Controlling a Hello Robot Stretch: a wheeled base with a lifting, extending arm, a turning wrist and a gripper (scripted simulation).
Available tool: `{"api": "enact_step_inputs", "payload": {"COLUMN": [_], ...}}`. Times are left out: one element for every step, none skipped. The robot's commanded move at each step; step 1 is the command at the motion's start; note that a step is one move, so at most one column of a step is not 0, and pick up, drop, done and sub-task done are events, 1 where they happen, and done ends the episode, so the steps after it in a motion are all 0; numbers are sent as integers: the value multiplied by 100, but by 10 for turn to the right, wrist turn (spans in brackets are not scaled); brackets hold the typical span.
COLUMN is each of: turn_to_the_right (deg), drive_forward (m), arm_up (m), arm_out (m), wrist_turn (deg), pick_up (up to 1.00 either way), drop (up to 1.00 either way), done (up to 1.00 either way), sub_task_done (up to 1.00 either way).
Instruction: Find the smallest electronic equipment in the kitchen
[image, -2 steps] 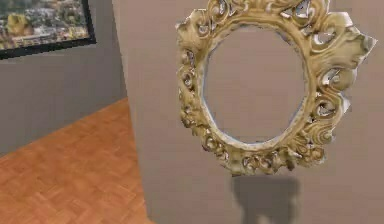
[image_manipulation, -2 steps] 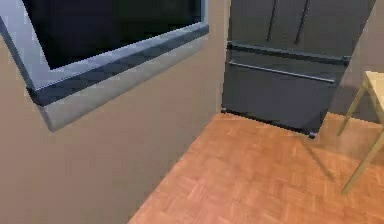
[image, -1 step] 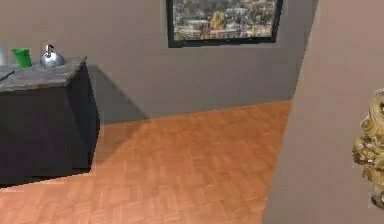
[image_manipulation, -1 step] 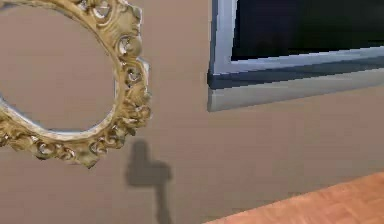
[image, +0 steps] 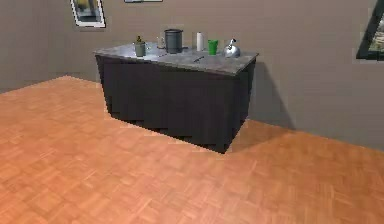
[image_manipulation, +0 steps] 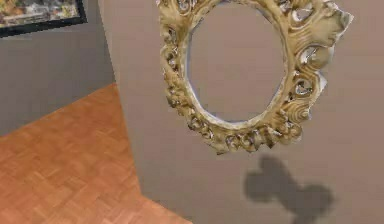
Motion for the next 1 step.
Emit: {"api": "enact_step_inputs", "payload": {"turn_to_the_right": [-270], "drive_forward": [0], "arm_up": [0], "arm_out": [0], "wrist_turn": [0], "pick_up": [0], "drop": [0], "done": [0], "sub_task_done": [0]}}
